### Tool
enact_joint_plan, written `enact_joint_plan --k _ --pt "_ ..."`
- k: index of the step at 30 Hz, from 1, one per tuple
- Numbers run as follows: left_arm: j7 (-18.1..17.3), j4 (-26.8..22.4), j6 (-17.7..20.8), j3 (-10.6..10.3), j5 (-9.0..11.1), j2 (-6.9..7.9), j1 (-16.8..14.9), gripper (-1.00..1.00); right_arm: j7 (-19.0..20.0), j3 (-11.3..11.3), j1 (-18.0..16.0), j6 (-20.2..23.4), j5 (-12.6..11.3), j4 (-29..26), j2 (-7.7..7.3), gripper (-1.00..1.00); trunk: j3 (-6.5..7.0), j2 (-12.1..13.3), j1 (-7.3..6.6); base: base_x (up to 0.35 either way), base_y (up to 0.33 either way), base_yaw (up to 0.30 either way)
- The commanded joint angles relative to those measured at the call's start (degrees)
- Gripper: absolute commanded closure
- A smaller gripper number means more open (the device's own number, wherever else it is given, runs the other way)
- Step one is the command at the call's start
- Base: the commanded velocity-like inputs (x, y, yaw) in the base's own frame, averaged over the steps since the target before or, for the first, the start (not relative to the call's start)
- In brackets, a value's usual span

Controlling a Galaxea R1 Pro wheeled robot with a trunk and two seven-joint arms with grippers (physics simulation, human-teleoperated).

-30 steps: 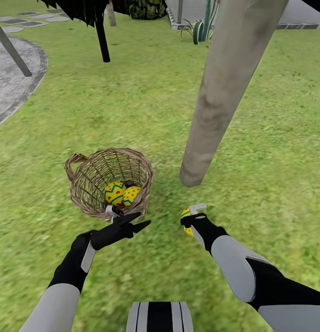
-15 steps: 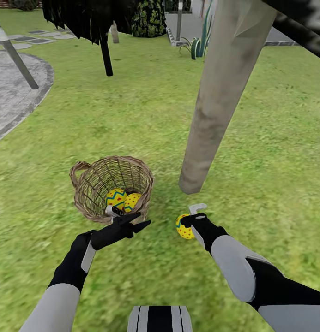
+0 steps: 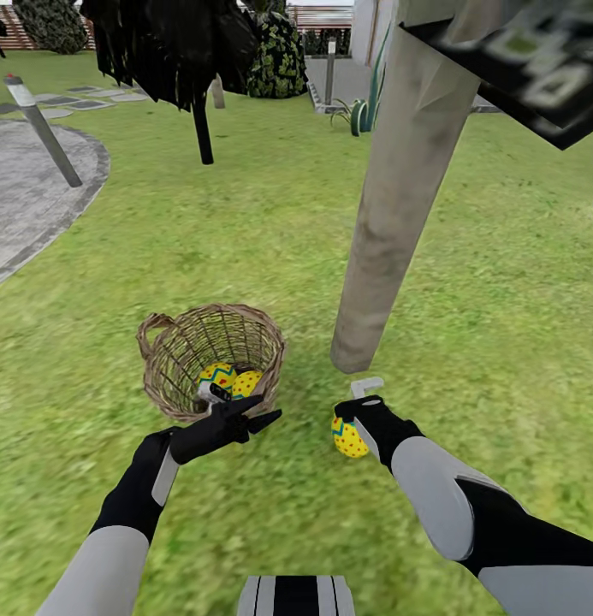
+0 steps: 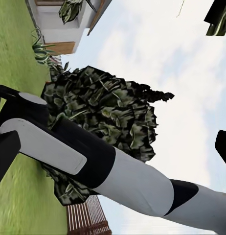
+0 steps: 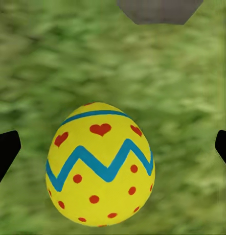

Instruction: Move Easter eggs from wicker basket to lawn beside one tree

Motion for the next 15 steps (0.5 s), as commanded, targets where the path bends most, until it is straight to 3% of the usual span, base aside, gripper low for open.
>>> enact_joint_plan --k 1,3,5,8,10,13,15 --pt "-0.3 0.0 0.6 0.0 -0.3 -0.06 0.0 -1.00 -0.1 -0.5 0.0 0.7 0.4 -0.1 -0.02 -1.00 0.19 0.0 -0.03 0.000 0.000 0.000" --pt "-0.3 0.0 0.7 -0.1 -0.3 -0.11 0.0 -1.00 -0.1 -0.6 0.0 3.1 0.4 -0.9 -0.08 -1.00 0.63 0.0 -0.08 0.000 0.000 0.000" --pt "-0.3 -0.2 0.7 -0.2 -0.3 -0.12 0.0 -1.00 1.7 -0.9 0.0 10.7 -0.5 -7.4 -0.06 -1.00 1.08 0.1 -0.13 0.000 0.000 0.000" --pt "-0.3 -0.9 0.8 -0.2 -0.3 -0.05 0.0 -1.00 7.9 -0.8 0.0 27.1 -9.0 -19.4 -0.26 -1.00 1.74 0.1 -0.21 0.000 0.000 0.000" --pt "-0.3 -2.2 0.9 -0.9 -0.3 -0.10 0.0 -1.00 9.8 -0.6 0.1 32.7 -10.8 -25.5 -0.23 -1.00 2.18 0.1 -0.26 0.000 0.000 0.000" --pt "-0.3 -9.9 1.5 -8.2 -0.2 -0.06 -0.1 -1.00 15.1 -0.6 0.3 36.1 -11.2 -29.3 -0.32 -1.00 2.85 0.2 -0.34 0.000 0.000 0.000" --pt "-0.3 -13.8 1.8 -9.9 -0.2 0.25 -0.1 -1.00 16.8 -0.6 0.5 36.4 -11.1 -29.1 -0.33 -1.00 3.29 0.2 -0.39 0.000 0.000 0.000"
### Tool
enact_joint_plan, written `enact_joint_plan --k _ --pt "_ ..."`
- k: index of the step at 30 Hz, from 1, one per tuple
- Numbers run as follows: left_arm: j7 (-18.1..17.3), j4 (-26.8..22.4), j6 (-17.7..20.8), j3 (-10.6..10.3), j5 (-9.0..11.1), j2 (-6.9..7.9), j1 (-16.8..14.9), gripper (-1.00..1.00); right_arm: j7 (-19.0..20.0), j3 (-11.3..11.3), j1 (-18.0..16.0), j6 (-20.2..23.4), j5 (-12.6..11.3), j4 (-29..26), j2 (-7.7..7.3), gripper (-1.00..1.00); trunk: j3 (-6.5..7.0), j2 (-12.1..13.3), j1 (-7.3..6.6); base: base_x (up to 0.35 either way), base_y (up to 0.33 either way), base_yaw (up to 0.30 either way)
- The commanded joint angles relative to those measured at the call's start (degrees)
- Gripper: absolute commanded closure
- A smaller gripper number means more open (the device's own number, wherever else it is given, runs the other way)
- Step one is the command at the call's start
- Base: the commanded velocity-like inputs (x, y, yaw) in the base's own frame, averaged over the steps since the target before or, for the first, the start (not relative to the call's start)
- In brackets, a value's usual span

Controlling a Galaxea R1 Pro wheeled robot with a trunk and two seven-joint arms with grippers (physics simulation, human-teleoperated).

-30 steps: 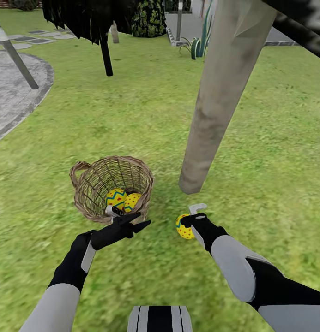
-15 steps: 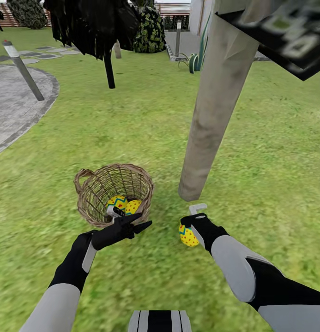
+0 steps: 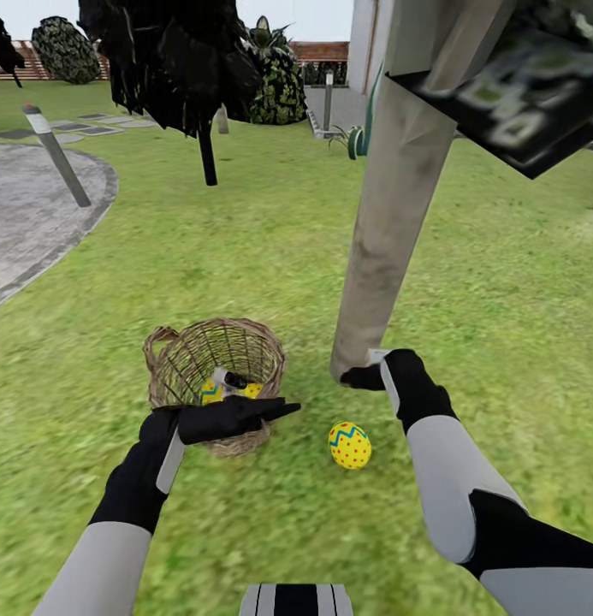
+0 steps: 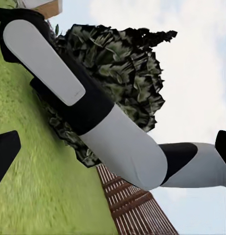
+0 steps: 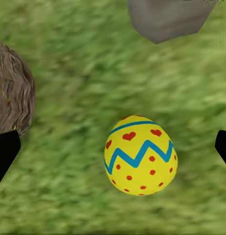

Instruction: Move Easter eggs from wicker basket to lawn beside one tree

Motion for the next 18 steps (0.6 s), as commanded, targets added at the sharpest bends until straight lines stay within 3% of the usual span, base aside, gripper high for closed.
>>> enact_joint_plan --k 1,4,8,10,14,18 --pt "-0.3 -0.6 0.7 0.0 -0.2 0.21 0.0 -1.00 0.7 -0.3 0.0 0.2 0.7 -0.1 0.14 -1.00 0.18 0.0 -0.03 0.000 0.000 0.000" --pt "-0.3 -1.0 0.7 0.1 -0.3 0.63 0.0 -1.00 0.9 -0.1 0.0 0.2 0.7 0.0 0.46 -1.00 0.85 0.0 -0.11 0.000 0.000 0.000" --pt "-0.3 -1.2 0.7 0.6 -0.3 2.29 -0.1 -1.00 1.0 0.0 0.0 0.3 0.7 -0.1 0.46 -1.00 1.73 0.1 -0.21 0.000 0.000 0.000" --pt "-0.3 -2.3 0.7 1.9 -0.2 3.95 -0.1 -1.00 2.3 0.0 0.0 0.2 0.6 -0.2 0.38 -1.00 2.18 0.1 -0.26 0.000 0.000 0.000" --pt "-0.3 -4.3 0.5 8.5 -0.5 6.09 0.0 -1.00 11.8 0.0 0.1 -0.1 0.8 -0.8 0.06 -1.00 3.06 0.2 -0.37 0.000 0.000 0.000" --pt "-0.3 -4.3 0.3 19.1 -0.6 12.22 0.0 -1.00 13.2 0.0 0.1 -0.2 0.9 -1.2 0.04 -1.00 3.95 0.2 -0.47 0.000 0.000 0.000"
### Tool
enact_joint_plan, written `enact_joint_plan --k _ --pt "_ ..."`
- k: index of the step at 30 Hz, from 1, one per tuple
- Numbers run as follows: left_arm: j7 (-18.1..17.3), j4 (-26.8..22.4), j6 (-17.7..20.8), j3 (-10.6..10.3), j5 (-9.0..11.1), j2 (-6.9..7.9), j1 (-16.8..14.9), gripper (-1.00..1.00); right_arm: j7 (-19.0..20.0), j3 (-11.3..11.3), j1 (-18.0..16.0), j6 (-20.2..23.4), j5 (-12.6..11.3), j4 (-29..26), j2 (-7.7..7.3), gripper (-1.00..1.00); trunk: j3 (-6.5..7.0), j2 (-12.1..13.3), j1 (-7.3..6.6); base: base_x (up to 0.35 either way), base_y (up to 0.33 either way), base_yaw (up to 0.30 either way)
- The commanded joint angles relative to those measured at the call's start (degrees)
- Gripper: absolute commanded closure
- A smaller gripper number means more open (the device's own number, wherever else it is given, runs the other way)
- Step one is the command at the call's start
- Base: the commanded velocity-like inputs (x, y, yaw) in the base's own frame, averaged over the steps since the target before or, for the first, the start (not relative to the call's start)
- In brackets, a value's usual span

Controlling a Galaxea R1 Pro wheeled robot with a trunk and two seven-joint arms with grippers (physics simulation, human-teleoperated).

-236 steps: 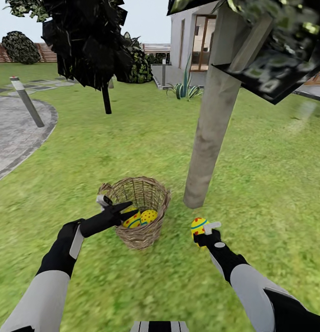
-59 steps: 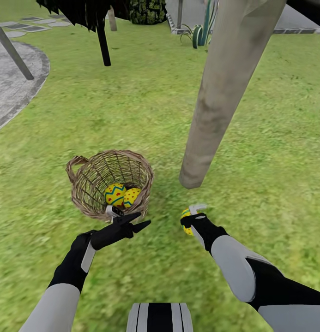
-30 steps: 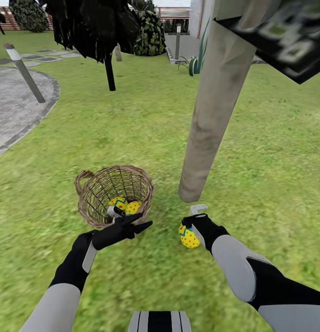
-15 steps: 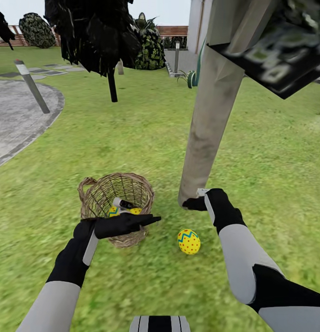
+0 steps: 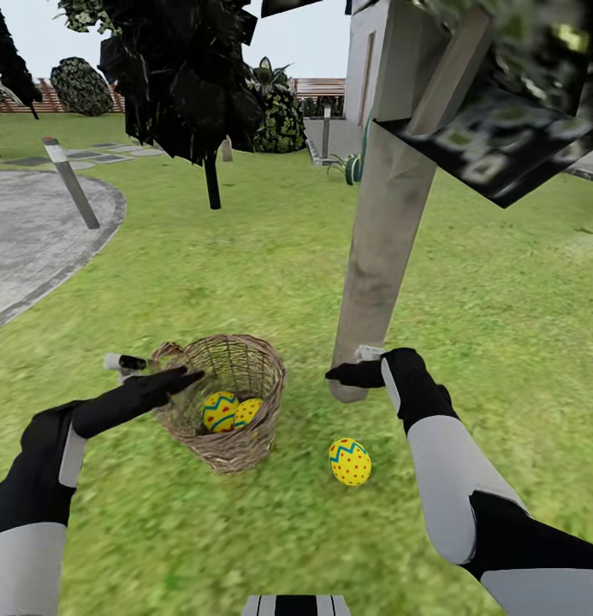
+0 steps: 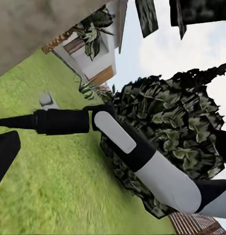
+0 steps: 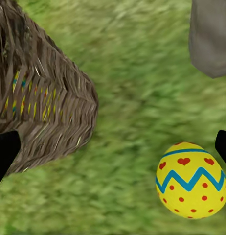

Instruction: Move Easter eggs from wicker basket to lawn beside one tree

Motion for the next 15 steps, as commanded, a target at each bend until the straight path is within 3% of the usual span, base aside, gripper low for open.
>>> enact_joint_plan --k 1,4,5,11,15 --pt "-0.2 0.0 0.6 1.7 0.0 1.30 0.0 -1.00 0.5 -0.4 0.0 0.2 0.6 -0.1 0.11 -1.00 0.18 0.0 -0.03 0.000 0.000 0.000" --pt "-0.2 0.1 0.5 6.0 0.0 3.80 0.0 -1.00 0.6 -0.3 0.0 0.2 0.6 -0.1 0.26 -1.00 0.84 0.0 -0.11 0.000 0.000 0.000" --pt "-0.2 0.1 0.4 8.5 0.0 4.40 0.0 -1.00 0.6 -0.3 0.0 0.2 0.6 -0.1 0.27 -1.00 0.84 0.0 -0.11 0.000 0.000 0.000" --pt "-0.2 1.3 0.1 19.0 -0.2 6.61 0.1 -1.00 0.6 -0.3 0.0 0.2 0.6 -0.1 0.23 -1.00 0.84 0.0 -0.11 0.000 0.000 0.009" --pt "-0.2 4.8 0.0 21.9 -0.4 6.78 0.1 -1.00 0.6 -0.2 0.0 0.2 0.6 -0.1 0.30 -1.00 0.84 0.0 -0.11 0.000 0.000 0.180"
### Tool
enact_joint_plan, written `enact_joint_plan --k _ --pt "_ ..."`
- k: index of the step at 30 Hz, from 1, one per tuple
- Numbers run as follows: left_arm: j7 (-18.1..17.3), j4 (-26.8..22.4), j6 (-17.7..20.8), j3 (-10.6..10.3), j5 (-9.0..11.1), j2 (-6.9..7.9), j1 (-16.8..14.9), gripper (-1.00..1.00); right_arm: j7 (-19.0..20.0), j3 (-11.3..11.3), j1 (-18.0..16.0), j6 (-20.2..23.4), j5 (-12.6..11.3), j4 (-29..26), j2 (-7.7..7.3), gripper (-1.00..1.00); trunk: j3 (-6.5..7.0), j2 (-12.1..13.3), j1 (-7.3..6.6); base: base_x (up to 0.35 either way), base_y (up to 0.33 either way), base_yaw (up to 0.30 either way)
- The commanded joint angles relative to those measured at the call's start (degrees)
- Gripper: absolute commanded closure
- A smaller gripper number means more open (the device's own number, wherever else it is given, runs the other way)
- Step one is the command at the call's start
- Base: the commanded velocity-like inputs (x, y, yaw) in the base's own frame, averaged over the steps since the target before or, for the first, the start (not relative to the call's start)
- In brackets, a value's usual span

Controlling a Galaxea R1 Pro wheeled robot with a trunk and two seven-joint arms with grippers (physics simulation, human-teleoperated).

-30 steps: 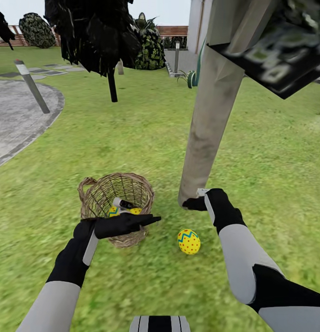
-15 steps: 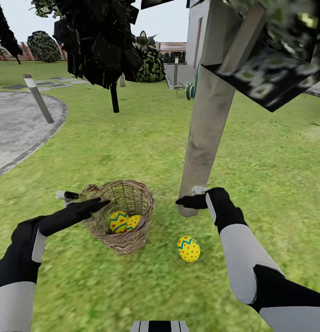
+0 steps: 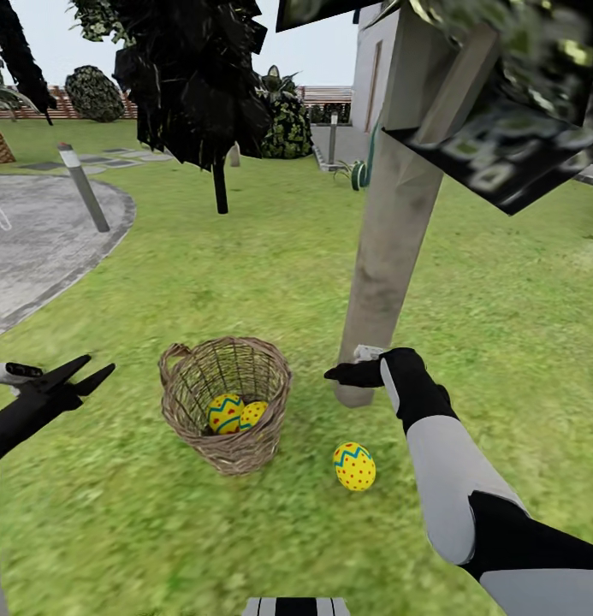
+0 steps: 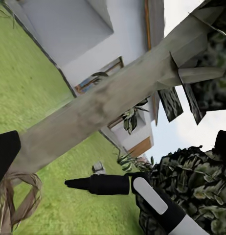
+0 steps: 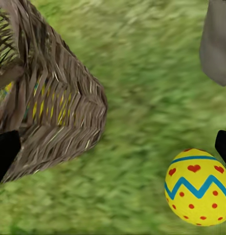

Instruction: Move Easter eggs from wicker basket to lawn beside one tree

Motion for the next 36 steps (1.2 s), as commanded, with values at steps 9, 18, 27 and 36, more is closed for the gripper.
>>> enact_joint_plan --k 9,18,27,36 --pt "-0.3 1.8 0.5 0.5 0.0 -0.44 0.0 -1.00 0.6 -0.5 0.0 0.3 0.2 -2.4 -0.43 -1.00 -0.05 0.0 -0.01 0.000 0.000 0.151" --pt "-0.3 6.9 0.5 -0.3 -0.1 -0.34 0.0 -1.00 0.7 -0.7 0.4 0.7 0.0 -8.1 -1.29 -1.00 1.50 0.1 -0.19 0.000 0.000 0.001" --pt "-0.3 7.0 0.5 -3.6 -0.1 -0.44 0.0 -1.00 5.5 0.7 0.8 0.9 0.0 -12.8 -0.69 -1.00 3.50 0.2 -0.43 0.000 0.000 0.000" --pt "-0.3 7.0 0.5 -3.7 -0.1 -0.36 0.0 -1.00 16.7 4.8 0.8 1.1 0.1 -14.8 -0.49 -1.00 5.49 0.3 -0.66 0.000 0.000 0.000"
